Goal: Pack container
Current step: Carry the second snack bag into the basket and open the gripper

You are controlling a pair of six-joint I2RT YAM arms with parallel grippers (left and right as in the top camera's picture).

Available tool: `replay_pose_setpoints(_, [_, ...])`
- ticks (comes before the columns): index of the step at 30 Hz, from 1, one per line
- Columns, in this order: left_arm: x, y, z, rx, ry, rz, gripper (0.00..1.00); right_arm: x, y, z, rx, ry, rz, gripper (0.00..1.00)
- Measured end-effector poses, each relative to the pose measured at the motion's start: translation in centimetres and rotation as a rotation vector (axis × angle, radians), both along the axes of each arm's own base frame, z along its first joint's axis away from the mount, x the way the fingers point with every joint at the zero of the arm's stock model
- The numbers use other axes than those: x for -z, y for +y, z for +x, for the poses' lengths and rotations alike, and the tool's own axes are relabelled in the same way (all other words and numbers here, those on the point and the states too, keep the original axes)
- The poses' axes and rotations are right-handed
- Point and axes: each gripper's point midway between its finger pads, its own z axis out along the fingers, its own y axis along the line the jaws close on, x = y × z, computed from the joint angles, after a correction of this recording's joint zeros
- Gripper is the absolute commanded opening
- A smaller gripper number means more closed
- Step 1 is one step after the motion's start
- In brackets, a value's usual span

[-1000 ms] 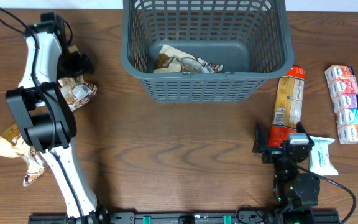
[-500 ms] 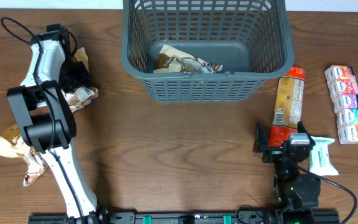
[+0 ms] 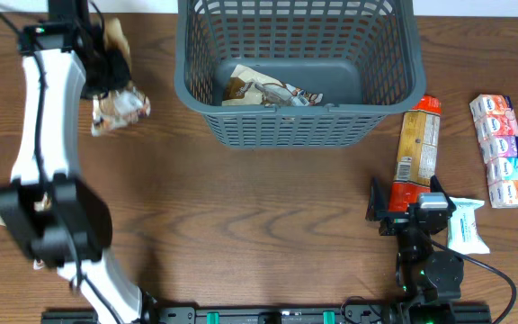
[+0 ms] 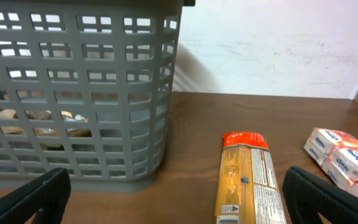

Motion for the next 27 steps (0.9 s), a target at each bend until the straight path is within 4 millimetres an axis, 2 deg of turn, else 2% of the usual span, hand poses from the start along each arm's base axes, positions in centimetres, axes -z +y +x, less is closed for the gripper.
replay_pose_setpoints(4, [-12.9, -4.2, -0.6, 0.152, -0.335, 0.065, 0.06, 0.2, 0.0, 0.0, 0.0, 0.008, -0.001, 0.99])
replay_pose_setpoints(5, [-16.4, -5.7, -1.4, 0.203, -0.429, 0.082, 0.06, 0.3, 0.0, 0.0, 0.0, 0.01, -0.001, 0.99])
replay_pose_setpoints(7, [-21.9, -8.8, -3.5, 0.308, -0.579, 0.112, 0.06, 0.3, 0.0, 0.0, 0.0, 0.012, -0.001, 0.98])
replay_pose_setpoints(9, [-26.2, -12.0, -6.0, 0.433, -0.704, 0.144, 0.06, 0.3, 0.0, 0.0, 0.0, 0.013, -0.001, 0.99])
replay_pose_setpoints(11, [-28.8, -15.0, -8.1, 0.566, -0.792, 0.179, 0.06, 0.3, 0.0, 0.0, 0.0, 0.014, -0.001, 0.99])
replay_pose_setpoints(12, [-29.5, -16.5, -9.0, 0.637, -0.823, 0.201, 0.06, 0.3, 0.0, 0.0, 0.0, 0.014, -0.001, 0.99])
replay_pose_setpoints(15, [-29.1, -21.0, -10.4, 0.872, -0.855, 0.278, 0.06, 0.3, 0.0, 0.0, 0.0, 0.014, -0.001, 0.99])
replay_pose_setpoints(17, [-27.3, -24.2, -10.4, 1.047, -0.841, 0.348, 0.06, 0.3, 0.0, 0.0, 0.0, 0.014, -0.001, 0.99])
replay_pose_setpoints(20, [-23.5, -28.1, -9.4, 1.277, -0.799, 0.45, 0.06, 0.3, 0.0, 0.0, 0.0, 0.014, -0.001, 0.99])
replay_pose_setpoints(24, [-19.1, -30.2, -6.7, 1.44, -0.738, 0.55, 0.06, 0.3, 0.0, 0.0, 0.001, 0.014, 0.017, 0.99])
replay_pose_setpoints(27, [-16.5, -30.4, -5.0, 1.495, -0.688, 0.585, 0.06, 0.3, 0.0, 0.0, 0.002, 0.014, 0.035, 0.99])
